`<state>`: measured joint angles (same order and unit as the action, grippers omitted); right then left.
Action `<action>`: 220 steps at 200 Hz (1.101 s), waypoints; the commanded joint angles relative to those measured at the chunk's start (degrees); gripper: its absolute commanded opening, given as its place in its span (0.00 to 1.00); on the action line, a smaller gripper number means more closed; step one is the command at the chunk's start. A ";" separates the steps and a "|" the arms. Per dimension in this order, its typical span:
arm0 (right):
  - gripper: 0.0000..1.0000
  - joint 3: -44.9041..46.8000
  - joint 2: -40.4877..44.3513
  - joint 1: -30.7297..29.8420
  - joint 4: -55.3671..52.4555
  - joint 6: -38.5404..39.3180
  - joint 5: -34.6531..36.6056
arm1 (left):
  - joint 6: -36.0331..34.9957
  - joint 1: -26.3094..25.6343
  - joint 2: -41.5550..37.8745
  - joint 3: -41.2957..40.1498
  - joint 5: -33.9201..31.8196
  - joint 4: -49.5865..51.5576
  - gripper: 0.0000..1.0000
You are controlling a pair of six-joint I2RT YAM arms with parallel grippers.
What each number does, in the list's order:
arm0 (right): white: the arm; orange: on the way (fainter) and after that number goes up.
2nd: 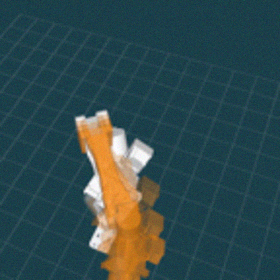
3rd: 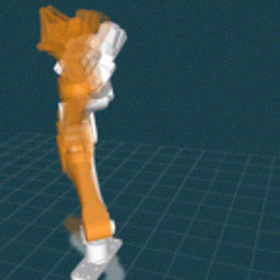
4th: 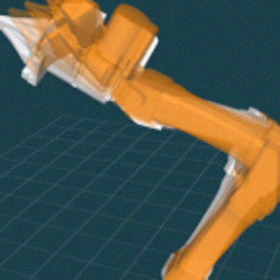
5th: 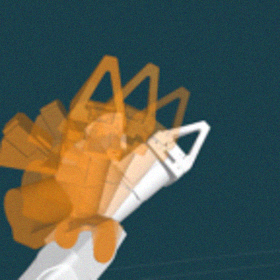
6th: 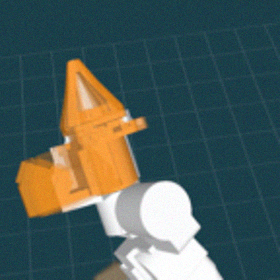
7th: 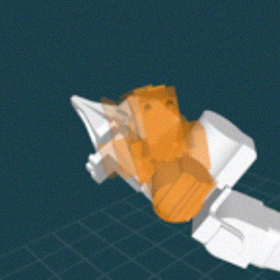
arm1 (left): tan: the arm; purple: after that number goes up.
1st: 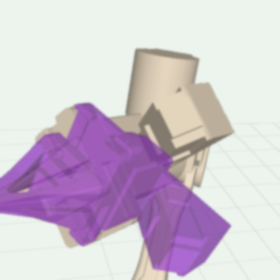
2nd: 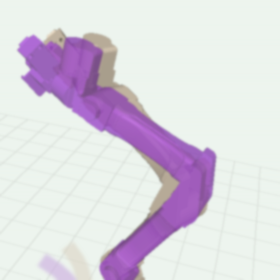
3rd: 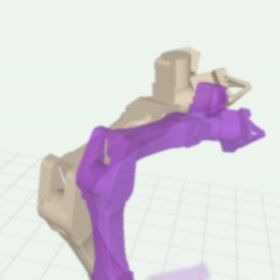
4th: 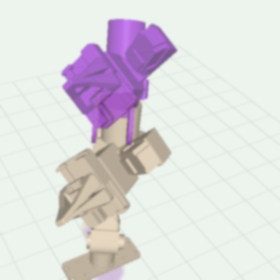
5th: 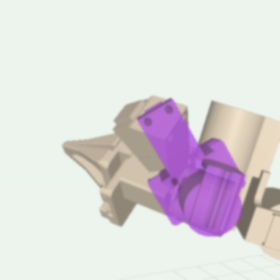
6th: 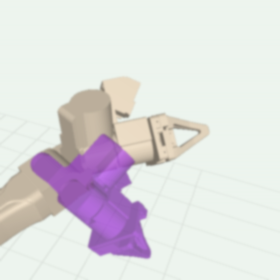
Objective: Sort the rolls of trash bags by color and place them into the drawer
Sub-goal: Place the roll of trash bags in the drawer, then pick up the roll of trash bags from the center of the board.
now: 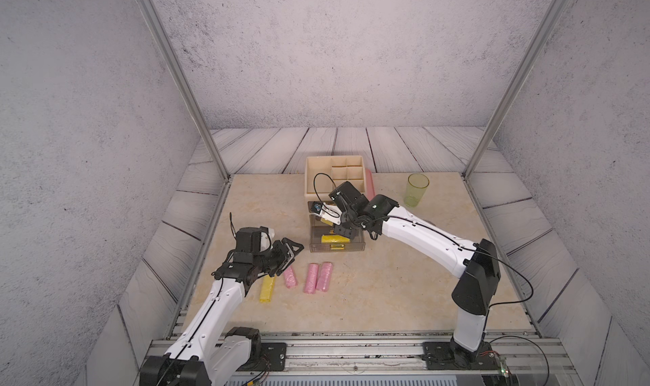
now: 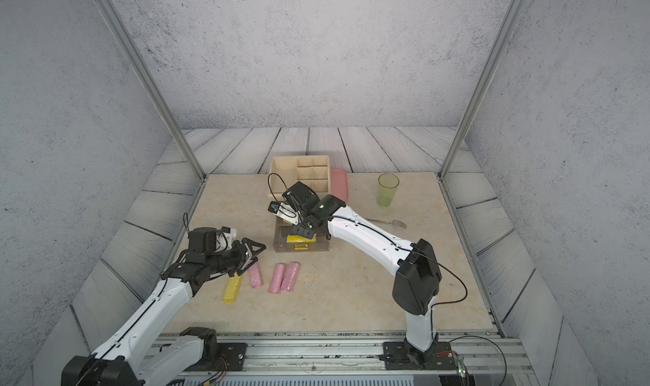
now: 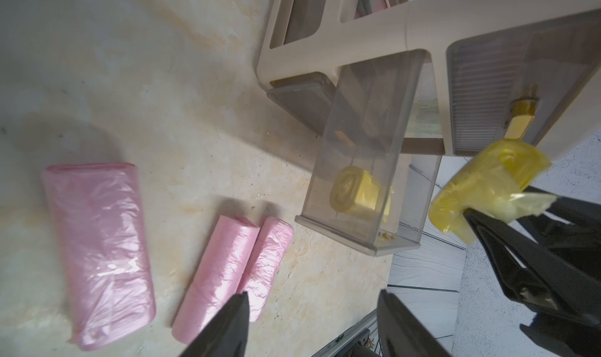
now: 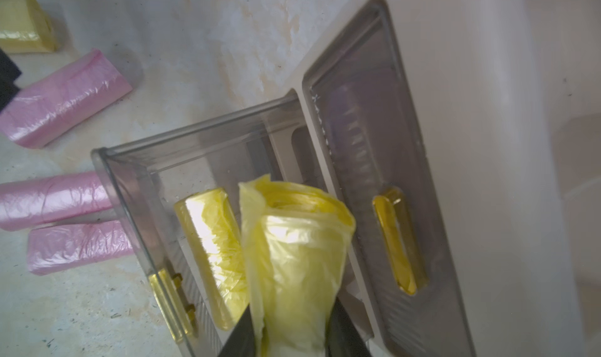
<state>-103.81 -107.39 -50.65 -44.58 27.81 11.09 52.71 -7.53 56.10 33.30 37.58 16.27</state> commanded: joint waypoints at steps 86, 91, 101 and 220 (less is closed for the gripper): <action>0.61 4.19 2.81 -0.08 11.04 -0.72 4.37 | -4.16 -0.36 -1.41 8.30 -13.13 15.47 0.66; 0.63 4.99 3.75 -0.09 11.97 -1.17 3.62 | -3.86 -0.29 -1.38 9.13 -14.82 17.20 0.66; 0.66 6.41 5.36 -0.10 13.81 -2.40 2.40 | -2.52 -0.37 -1.35 10.99 -19.02 21.82 0.67; 0.73 25.20 33.81 -0.10 27.85 -18.64 -14.17 | 4.36 -4.48 4.45 13.55 -44.49 41.85 0.76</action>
<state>-82.17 -79.70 -50.72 -19.62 15.33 4.12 56.34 -9.26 56.73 48.60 0.05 57.41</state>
